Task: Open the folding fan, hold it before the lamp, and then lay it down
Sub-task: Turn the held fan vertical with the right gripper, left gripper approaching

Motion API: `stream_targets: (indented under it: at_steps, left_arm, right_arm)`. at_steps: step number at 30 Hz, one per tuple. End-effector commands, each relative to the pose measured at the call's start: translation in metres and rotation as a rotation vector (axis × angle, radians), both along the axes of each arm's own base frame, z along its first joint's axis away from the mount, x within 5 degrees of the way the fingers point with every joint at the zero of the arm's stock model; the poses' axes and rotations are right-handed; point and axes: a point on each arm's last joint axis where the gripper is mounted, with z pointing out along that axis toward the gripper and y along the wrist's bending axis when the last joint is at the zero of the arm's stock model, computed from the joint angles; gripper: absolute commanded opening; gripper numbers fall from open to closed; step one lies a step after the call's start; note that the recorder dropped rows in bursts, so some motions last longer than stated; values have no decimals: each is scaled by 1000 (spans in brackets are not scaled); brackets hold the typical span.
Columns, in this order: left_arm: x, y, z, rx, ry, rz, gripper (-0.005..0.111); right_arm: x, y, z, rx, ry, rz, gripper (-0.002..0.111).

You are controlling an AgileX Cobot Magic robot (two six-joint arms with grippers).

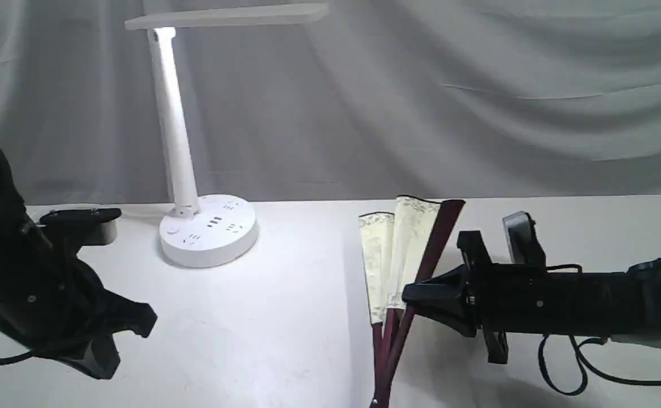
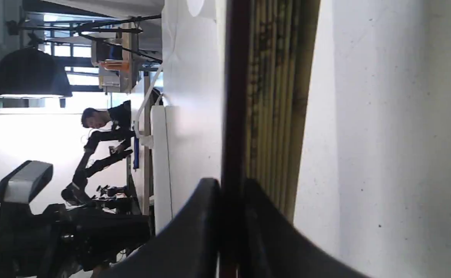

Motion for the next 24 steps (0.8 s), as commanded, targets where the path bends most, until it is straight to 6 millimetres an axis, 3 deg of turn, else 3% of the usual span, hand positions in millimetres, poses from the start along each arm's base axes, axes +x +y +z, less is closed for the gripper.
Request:
stream_targets:
  at_steps: [1, 5, 13, 18, 24]
  left_arm:
    - [-1, 0, 3, -5, -23, -21, 0]
    - [-3, 1, 13, -9, -50, -21, 0]
    - [-13, -3, 59, -18, -262, -43, 0]
    - [-23, -30, 66, 12, -310, -219, 0]
    - [-29, -53, 67, -12, -361, -276, 0]
  right_arm:
    - [-2, 1, 5, 27, -31, 24, 0]
    - [-3, 2, 7, 46, -38, 36, 0]
    - [-4, 3, 9, 50, -77, 58, 0]
    - [-4, 3, 9, 41, -95, 63, 0]
    - [-4, 3, 9, 37, -102, 65, 0]
